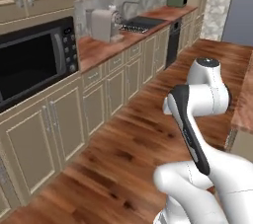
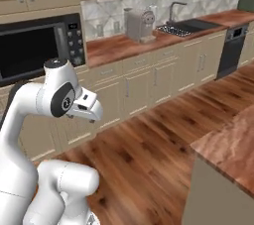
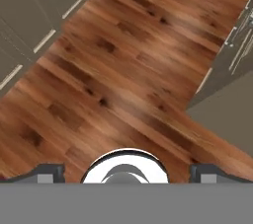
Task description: Place the cold items (mushroom and cucumber) from the fridge in one tupperware on the dining counter. Place the warm items (kebab skewer and hot dog) in the stove area in another tupperware.
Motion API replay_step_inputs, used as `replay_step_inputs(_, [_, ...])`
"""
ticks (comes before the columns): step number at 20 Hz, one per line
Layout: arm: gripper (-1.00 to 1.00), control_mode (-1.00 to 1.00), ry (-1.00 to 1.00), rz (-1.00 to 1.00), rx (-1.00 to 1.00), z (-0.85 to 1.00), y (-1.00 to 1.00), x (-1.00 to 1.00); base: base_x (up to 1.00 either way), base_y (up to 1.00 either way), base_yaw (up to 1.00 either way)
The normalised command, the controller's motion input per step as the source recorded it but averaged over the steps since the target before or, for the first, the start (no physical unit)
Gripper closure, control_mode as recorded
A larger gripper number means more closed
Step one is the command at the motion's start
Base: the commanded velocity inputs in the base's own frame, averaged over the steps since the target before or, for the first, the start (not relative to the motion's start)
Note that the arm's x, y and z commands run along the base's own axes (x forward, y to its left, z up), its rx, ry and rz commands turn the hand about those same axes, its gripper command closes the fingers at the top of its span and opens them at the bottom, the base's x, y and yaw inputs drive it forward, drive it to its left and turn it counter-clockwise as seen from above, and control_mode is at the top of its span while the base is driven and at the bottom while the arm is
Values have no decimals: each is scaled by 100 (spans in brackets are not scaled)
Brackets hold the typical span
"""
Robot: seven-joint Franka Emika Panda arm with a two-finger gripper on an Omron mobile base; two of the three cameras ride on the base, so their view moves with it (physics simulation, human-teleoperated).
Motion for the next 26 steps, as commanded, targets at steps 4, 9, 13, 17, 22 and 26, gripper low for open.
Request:
replay_step_inputs(4, [-100,100,0,0,0,0,0,0,100,62,-56])
replay_step_inputs(9, [-100,100,0,0,0,0,0,0,100,43,-51])
replay_step_inputs(13, [-100,100,0,0,0,0,0,0,100,36,-51])
replay_step_inputs(17, [-100,100,0,0,0,0,0,0,93,34,-59])
replay_step_inputs(22, [-100,100,0,0,0,0,0,0,89,50,-61])
replay_step_inputs(26, [-100,100,0,0,0,0,0,0,100,43,-17])
